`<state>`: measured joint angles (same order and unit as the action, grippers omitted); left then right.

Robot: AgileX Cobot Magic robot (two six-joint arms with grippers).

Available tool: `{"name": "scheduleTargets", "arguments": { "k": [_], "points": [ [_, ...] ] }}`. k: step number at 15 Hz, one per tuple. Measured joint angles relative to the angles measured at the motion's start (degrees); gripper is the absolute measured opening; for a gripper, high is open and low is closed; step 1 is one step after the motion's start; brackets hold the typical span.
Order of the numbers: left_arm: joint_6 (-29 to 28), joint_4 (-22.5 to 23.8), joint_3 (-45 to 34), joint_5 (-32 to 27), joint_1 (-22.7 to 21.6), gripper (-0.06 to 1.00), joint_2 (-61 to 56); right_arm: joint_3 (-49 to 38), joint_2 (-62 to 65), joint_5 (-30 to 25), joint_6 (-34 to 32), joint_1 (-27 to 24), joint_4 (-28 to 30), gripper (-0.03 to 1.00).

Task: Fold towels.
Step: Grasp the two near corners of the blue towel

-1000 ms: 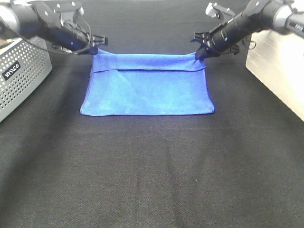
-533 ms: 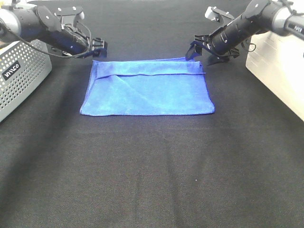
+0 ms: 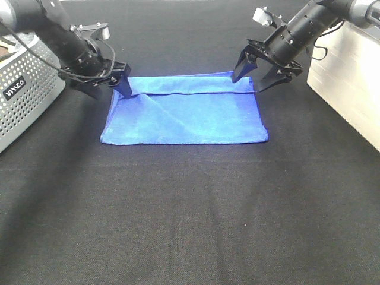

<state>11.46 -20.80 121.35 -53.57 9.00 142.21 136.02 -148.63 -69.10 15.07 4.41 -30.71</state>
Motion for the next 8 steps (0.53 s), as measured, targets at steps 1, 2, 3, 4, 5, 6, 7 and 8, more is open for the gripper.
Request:
{"name": "scheduleTargets", "arguments": {
  "k": [1,2,3,4,5,6,7,8],
  "points": [
    [-1.0,0.0,-0.5,-2.5,0.0,0.76,-0.9,0.0,0.3,-0.2,-2.6,0.0,0.9,0.76],
    [-1.6,0.0,-2.5,-3.7,0.0,0.76,-2.3,-0.8,1.1,-0.3,-4.3,0.0,2.5,0.75],
    [-1.9,-0.5,-6.3,-3.7,0.0,0.76,-4.2,-2.7,2.6,-0.3,-5.2,0.0,4.0,0.75],
    [-2.5,-1.6,-14.7,-1.1,0.0,0.76,-8.0,-7.7,5.9,-0.4,-5.3,0.0,5.6,0.75],
    [-3.0,-1.8,-21.0,2.6,0.0,0.76,-11.1,-12.3,8.6,-0.5,-5.2,0.0,5.9,0.75],
    [-3.7,-2.1,-27.4,6.2,0.0,0.76,-14.4,-16.4,10.9,-0.5,-5.0,0.0,6.0,0.75],
    [-4.1,-2.6,-33.2,9.2,0.0,0.76,-17.8,-22.7,14.0,0.4,-4.5,0.0,5.7,0.75],
    [-4.2,-2.9,-37.0,11.7,0.0,0.76,-20.1,-28.1,16.7,2.3,-4.0,0.0,4.9,0.75]
  ]
}}
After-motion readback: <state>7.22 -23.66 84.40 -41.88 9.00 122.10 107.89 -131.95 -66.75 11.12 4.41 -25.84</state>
